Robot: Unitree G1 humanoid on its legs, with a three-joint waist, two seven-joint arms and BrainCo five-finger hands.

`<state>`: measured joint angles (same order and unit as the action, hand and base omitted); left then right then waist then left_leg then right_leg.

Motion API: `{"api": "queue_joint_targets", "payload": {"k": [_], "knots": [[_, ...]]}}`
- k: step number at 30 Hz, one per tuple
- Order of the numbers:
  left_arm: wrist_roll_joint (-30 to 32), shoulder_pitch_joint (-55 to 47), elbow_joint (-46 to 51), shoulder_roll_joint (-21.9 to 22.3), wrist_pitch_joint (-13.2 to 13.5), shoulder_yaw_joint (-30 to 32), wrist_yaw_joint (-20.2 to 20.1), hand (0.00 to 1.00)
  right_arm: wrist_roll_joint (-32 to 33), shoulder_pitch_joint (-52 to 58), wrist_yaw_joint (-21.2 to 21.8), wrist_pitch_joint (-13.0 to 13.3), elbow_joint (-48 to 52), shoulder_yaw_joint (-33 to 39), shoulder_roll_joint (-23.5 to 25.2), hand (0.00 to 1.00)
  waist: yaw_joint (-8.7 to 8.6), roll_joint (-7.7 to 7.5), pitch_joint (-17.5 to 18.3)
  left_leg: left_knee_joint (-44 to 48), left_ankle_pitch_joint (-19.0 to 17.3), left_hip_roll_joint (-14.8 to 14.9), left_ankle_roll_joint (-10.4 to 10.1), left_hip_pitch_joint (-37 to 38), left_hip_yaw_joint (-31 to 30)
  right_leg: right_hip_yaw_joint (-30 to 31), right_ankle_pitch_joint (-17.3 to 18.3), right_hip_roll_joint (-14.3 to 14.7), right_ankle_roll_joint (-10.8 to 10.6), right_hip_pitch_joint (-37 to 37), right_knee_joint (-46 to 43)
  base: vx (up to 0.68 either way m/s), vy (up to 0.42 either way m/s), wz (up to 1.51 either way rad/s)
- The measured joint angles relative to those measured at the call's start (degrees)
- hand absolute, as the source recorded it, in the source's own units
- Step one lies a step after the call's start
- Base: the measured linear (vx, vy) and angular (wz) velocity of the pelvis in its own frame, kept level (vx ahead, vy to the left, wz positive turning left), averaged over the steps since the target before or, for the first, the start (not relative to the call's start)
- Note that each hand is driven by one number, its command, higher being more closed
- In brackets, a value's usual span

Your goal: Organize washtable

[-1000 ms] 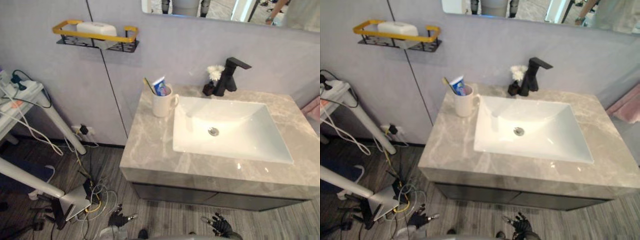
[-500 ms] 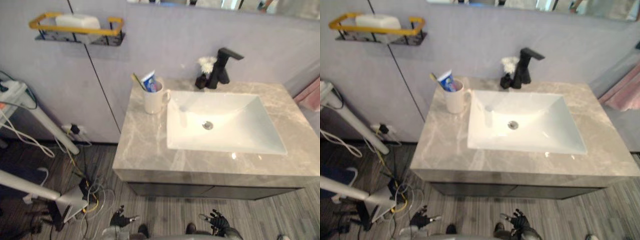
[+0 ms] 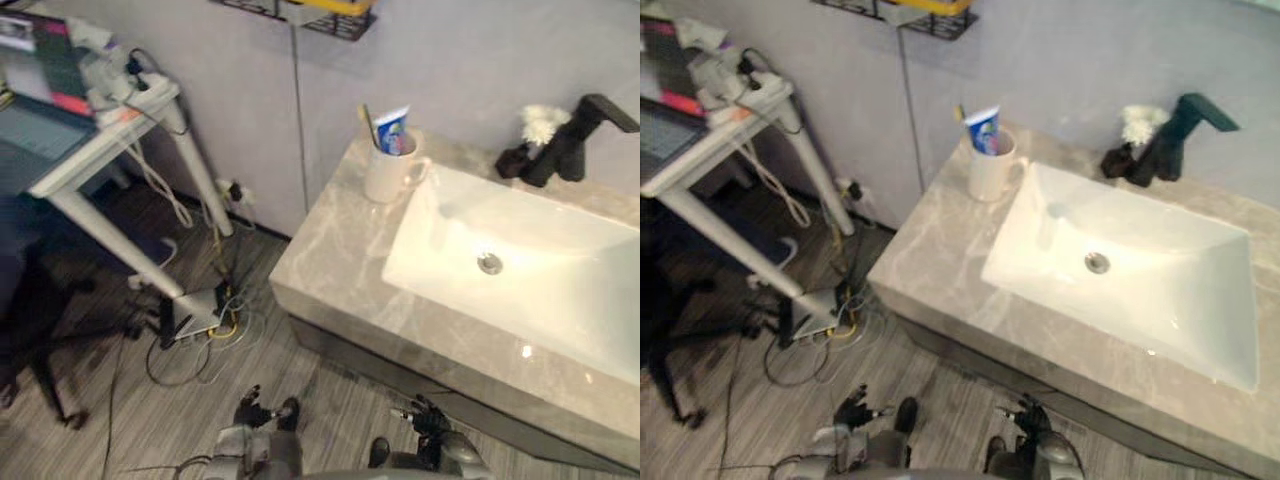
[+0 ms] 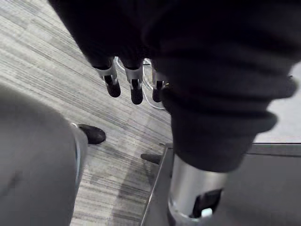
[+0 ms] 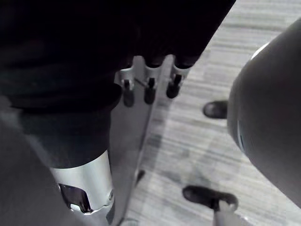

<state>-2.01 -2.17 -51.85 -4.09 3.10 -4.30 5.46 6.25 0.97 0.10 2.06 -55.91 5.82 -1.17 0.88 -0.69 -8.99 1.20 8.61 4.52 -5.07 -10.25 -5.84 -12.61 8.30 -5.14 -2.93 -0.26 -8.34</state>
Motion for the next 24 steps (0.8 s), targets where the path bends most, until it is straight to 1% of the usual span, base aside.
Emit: {"api": "queue_joint_targets", "payload": {"k": [1,2,3,4,6,7,8,9,10,11,12,14,16,17,18,19,20,21,22,23,24], "knots": [[0.00,0.43,-0.08,0.35,0.01,-0.42,-0.04,0.00,0.02,-0.01,-0.01,0.11,0.17,0.05,-0.10,0.00,-0.15,-0.36,-0.38,-0.09,-0.20,0.61,0.38,-0.21,4.54,-1.48,-0.06,-0.06,0.76,-0.42,-0.10,-0.23,-0.026,0.58],[0.03,1.33,-0.50,0.59,-0.15,-0.36,-0.02,0.00,0.01,0.47,0.07,0.30,0.92,0.33,0.12,0.00,-0.41,-0.71,-0.75,6.52,-4.44,0.59,2.28,-2.24,11.49,-3.18,0.10,-1.19,1.03,-1.66,-1.11,-0.17,-0.001,0.50],[0.03,1.75,-0.47,0.57,-0.12,-0.35,-0.04,0.00,0.01,0.98,0.08,0.31,1.51,0.45,0.03,0.00,-0.54,-1.24,-1.00,10.67,-6.56,0.36,3.57,-3.08,14.22,-3.80,0.16,-2.12,1.10,-2.14,-1.83,-0.17,0.011,0.64],[0.29,2.19,-0.47,0.58,0.00,-0.11,-0.03,0.00,-0.14,2.58,0.18,0.33,3.58,0.89,-0.70,0.00,-1.03,-2.05,-1.51,21.96,-12.71,0.56,4.89,-3.95,18.43,-4.98,0.41,-4.19,1.20,-2.92,-2.66,-0.08,0.021,0.54],[0.49,2.10,-0.50,0.73,0.02,-0.12,-0.04,0.00,-0.14,3.58,0.15,0.36,3.86,1.08,-1.47,0.00,-1.83,-1.11,-1.31,24.97,-16.00,1.52,4.72,-3.41,19.16,-6.13,0.60,-4.36,0.78,-3.15,-3.02,-0.05,0.093,0.49],[0.52,2.14,-0.52,0.87,0.05,-0.06,-0.04,0.00,0.25,4.06,0.15,0.38,4.02,1.70,-1.86,0.00,-2.01,0.50,-1.24,23.67,-18.20,2.02,3.61,-2.44,19.42,-6.61,1.22,-4.09,-0.21,-3.70,-4.36,-0.04,0.174,0.47],[0.54,2.16,-0.74,0.95,0.03,-0.16,-0.04,0.00,0.01,3.79,0.13,0.36,3.94,2.51,-2.11,0.00,-2.03,0.84,-1.54,20.62,-20.26,1.65,4.70,-1.67,19.45,-7.30,1.91,-3.80,-1.35,-4.34,-5.90,-0.06,0.190,0.57],[0.61,2.05,-1.25,0.50,-0.02,-0.36,-0.09,0.00,-0.04,4.08,0.14,0.37,3.35,2.75,-1.31,0.00,-1.94,-0.05,-1.62,17.98,-20.12,0.23,4.81,-0.74,19.32,-7.57,1.78,-4.73,-1.59,-4.06,-5.68,-0.05,0.133,0.43],[0.64,1.80,-1.27,0.29,-0.03,-0.31,-0.09,0.00,-0.10,4.22,0.17,0.36,3.23,2.72,-0.89,0.00,-1.42,-0.12,-1.57,16.41,-19.58,-0.68,5.05,0.02,19.23,-7.57,1.59,-5.06,-1.92,-3.69,-5.11,0.00,0.126,0.45],[0.74,0.95,-1.22,0.07,0.00,-0.19,-0.08,0.00,-0.19,4.40,0.19,0.41,3.26,2.72,-0.47,0.00,-1.37,-1.00,-0.91,13.58,-18.17,-2.35,5.62,1.63,18.45,-7.20,1.19,-5.47,-2.53,-2.26,-3.42,0.03,0.128,0.46],[1.56,0.68,-1.47,-0.11,-0.01,-0.41,-0.09,0.00,-0.29,4.45,0.18,0.41,3.18,2.59,-0.38,0.00,-1.44,-0.73,-0.59,11.15,-17.15,-3.84,6.19,2.75,17.72,-7.00,0.78,-6.02,-3.12,-1.50,-2.10,0.03,0.103,0.50],[2.65,0.50,-1.89,-0.11,-0.03,-0.57,-0.10,0.00,-0.71,3.73,0.19,0.42,2.93,2.57,-0.39,0.00,-1.36,-0.91,0.09,9.91,-16.71,-5.07,6.68,2.97,16.98,-6.65,0.26,-6.33,-3.63,-0.64,-0.64,0.07,0.088,0.31],[2.87,0.43,-2.19,-0.13,-0.03,-0.59,-0.14,0.00,-1.57,2.66,0.20,0.40,2.67,2.27,-0.15,0.00,-1.17,-0.53,0.09,9.82,-16.54,-5.70,7.01,2.74,16.88,-6.88,-0.35,-6.71,-4.36,-0.27,0.50,0.12,0.086,0.10],[2.92,0.37,-2.20,-0.30,-0.03,-0.56,-0.16,0.00,-2.14,2.35,0.20,0.40,2.58,2.13,0.17,0.00,-0.75,-0.51,0.11,10.17,-16.85,-6.10,7.48,2.90,16.81,-7.14,-0.41,-6.99,-4.52,0.18,0.91,0.13,0.038,0.05],[2.94,0.21,-2.20,-0.56,-0.02,-0.57,-0.22,0.00,-2.40,1.84,0.20,0.40,2.02,2.12,0.31,0.00,-0.32,-0.54,0.11,11.30,-17.96,-6.41,8.36,2.80,16.81,-7.39,-0.03,-7.38,-4.91,0.40,0.27,0.14,0.039,0.05],[2.92,0.21,-2.11,-0.51,0.02,-0.57,-0.32,0.00,-2.44,1.66,0.21,0.37,1.48,2.11,0.31,0.00,-0.14,-0.63,0.08,12.06,-18.69,-6.43,8.40,2.77,16.80,-7.54,0.46,-7.73,-5.49,0.44,-0.51,0.15,0.026,0.10],[2.92,0.21,-1.94,-0.50,0.03,-0.55,-0.39,0.00,-2.51,1.32,0.21,0.33,0.89,2.03,0.31,0.00,-0.10,-0.75,0.11,13.20,-19.99,-6.64,8.68,2.70,16.27,-7.66,1.33,-8.38,-5.88,0.41,-2.61,0.14,0.026,0.17],[2.89,0.17,-1.95,-0.37,0.04,-0.57,-0.42,0.00,-2.85,0.96,0.24,0.27,0.58,1.79,0.19,0.00,-0.18,-0.45,0.14,14.88,-21.71,-6.78,8.99,2.38,15.04,-7.47,2.28,-9.33,-6.15,-0.87,-8.23,0.13,0.037,0.22],[2.87,0.04,-1.95,-0.18,0.03,-0.59,-0.44,0.00,-2.96,0.90,0.23,0.29,0.66,1.40,0.14,0.00,-0.24,-0.14,0.30,15.38,-22.26,-6.75,9.13,2.52,14.38,-7.35,2.33,-9.74,-6.09,-1.95,-11.65,0.15,0.078,0.59],[2.79,-0.05,-1.69,0.01,0.04,-0.66,-0.45,0.00,-3.59,0.71,0.33,0.44,1.28,0.92,-0.29,0.00,-0.43,-0.25,0.31,15.69,-23.16,-7.33,9.83,4.58,11.33,-4.82,1.57,-11.57,-4.77,-6.57,-26.12,0.24,0.066,0.90],[2.76,-0.03,-1.65,-0.03,0.03,-0.80,-0.41,0.00,-3.72,0.74,0.37,0.59,1.06,0.87,-0.60,0.00,-0.81,-0.08,0.02,16.32,-23.37,-7.41,9.97,5.18,8.94,-1.53,4.63,-10.65,-4.73,-9.04,-30.68,0.29,0.024,1.18]]}}
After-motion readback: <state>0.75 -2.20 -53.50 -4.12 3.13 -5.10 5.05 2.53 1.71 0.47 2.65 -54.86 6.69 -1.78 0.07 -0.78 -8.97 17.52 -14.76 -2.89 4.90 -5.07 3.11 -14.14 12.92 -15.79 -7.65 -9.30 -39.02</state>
